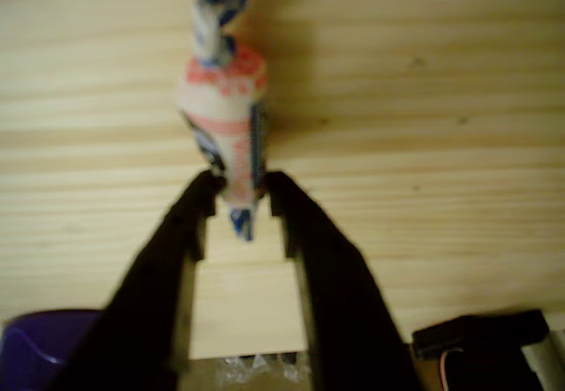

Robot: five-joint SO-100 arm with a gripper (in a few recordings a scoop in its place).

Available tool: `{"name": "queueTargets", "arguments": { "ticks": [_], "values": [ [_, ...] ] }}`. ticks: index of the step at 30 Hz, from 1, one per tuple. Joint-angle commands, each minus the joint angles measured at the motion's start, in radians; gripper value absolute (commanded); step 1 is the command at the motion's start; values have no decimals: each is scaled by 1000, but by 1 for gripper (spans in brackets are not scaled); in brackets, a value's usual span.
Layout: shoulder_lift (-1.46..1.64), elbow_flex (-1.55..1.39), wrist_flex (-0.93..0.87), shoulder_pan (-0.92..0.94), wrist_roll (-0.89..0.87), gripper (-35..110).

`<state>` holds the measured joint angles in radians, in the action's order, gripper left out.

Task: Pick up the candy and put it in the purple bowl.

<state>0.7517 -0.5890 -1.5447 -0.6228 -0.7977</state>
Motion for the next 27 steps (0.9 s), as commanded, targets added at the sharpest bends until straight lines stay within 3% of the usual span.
{"name": "queueTargets", "arguments": {
  "ticks": [1, 10, 16, 26, 27],
  "values": [
    [51, 97, -38, -5, -14, -1],
    [98, 345, -313, 9, 11, -1],
    [236, 138, -311, 48, 6, -1],
    [190, 127, -247, 23, 0, 0],
    [186, 127, -241, 18, 0, 5]
  ]
}}
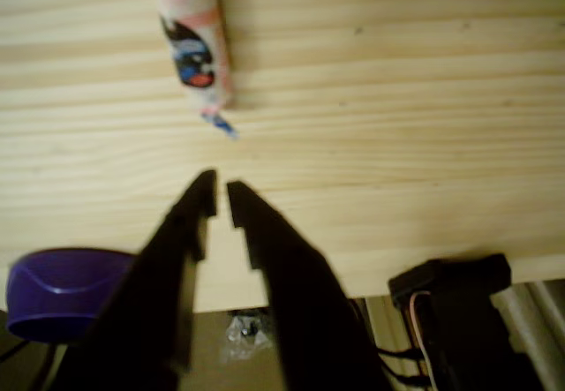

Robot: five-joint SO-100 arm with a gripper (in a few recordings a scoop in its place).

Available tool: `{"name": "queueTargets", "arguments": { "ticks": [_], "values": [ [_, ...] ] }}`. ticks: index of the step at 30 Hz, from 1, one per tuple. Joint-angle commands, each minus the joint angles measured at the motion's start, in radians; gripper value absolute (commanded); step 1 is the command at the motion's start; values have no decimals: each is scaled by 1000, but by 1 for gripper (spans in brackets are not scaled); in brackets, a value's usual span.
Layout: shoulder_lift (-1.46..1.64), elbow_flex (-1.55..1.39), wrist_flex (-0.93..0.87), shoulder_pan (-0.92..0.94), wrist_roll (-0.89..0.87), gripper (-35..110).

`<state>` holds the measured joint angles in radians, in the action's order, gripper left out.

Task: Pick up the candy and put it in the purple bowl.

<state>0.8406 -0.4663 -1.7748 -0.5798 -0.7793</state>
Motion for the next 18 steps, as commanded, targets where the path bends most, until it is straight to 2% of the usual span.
{"name": "queueTargets", "arguments": {
  "ticks": [1, 7, 10, 12, 18],
  "values": [
    [92, 5, 0, -28, -23, 7],
    [67, 25, 74, -63, -35, 7],
    [44, 138, 5, -69, -41, 7],
    [-35, 354, -83, -69, -34, 7],
    [-71, 508, -81, -48, -25, 7]
  ]
}}
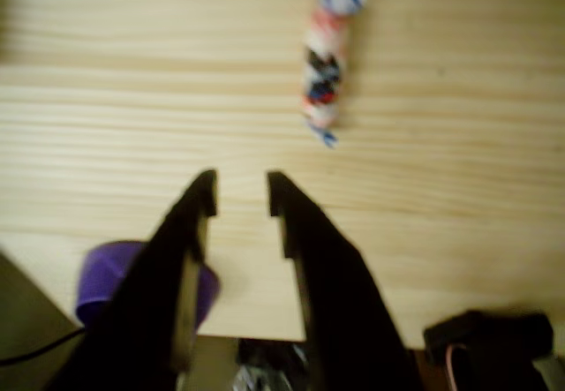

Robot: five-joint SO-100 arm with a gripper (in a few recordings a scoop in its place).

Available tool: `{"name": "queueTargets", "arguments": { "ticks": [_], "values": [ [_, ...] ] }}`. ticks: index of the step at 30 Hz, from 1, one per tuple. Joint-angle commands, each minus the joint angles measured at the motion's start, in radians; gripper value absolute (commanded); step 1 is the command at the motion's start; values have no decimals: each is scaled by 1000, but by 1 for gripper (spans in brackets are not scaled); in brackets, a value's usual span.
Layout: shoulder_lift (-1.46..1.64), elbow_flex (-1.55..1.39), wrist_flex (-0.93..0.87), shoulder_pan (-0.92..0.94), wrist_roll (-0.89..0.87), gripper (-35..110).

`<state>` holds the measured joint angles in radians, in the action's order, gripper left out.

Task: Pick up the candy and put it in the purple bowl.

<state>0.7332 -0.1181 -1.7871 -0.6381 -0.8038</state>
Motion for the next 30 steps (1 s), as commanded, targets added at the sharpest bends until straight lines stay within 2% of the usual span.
{"name": "queueTargets", "arguments": {
  "ticks": [1, 5, 11, 26, 28, 30],
  "values": [
    [35, 155, -69, 18, 8, 7],
    [78, 137, -69, 43, 23, 7],
    [190, -46, -69, 71, -26, 7],
    [35, -78, -69, -64, -104, 7],
    [38, -52, -69, -57, -28, 6],
    [83, -115, -71, -52, 170, 5]
  ]
}}
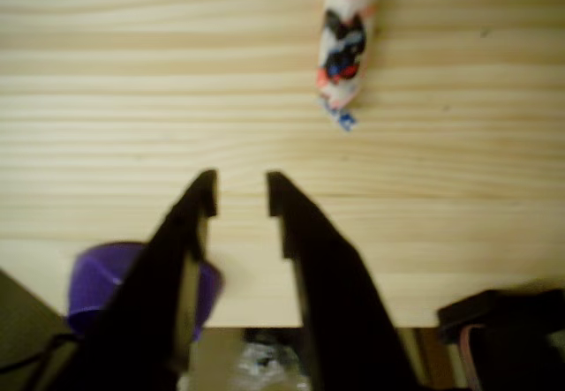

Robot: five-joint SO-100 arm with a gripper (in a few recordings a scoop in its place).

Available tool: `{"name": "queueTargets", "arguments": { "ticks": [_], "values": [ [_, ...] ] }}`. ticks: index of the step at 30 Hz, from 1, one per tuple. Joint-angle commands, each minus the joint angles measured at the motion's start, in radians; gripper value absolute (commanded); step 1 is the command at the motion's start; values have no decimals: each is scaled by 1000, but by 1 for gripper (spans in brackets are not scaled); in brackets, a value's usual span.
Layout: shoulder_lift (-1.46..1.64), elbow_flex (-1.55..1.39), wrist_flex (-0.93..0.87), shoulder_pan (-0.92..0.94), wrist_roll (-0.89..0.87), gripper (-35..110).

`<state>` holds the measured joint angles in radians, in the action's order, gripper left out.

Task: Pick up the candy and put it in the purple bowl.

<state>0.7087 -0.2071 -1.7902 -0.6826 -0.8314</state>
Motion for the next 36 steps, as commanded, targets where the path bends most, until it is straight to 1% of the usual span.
{"name": "queueTargets", "arguments": {
  "ticks": [1, 3, 5, 7, 10, 13, 15, 18, 21, 23, 27, 36],
  "values": [
    [138, -84, -67, 5, 176, 5],
    [187, -156, -67, 32, 137, 2],
    [201, -150, -67, 41, 133, 1],
    [209, -163, -66, 55, 164, 0],
    [262, -258, -63, 103, 206, 2],
    [296, -253, -43, 89, 215, 2],
    [311, -268, -23, 74, 189, 3],
    [405, -449, 97, 71, 163, 5],
    [545, -742, 293, 69, 160, 8],
    [571, -850, 376, 72, 161, 11],
    [486, -841, 443, 58, 164, 20],
    [330, -609, 420, 80, 118, 26]
  ]
}}
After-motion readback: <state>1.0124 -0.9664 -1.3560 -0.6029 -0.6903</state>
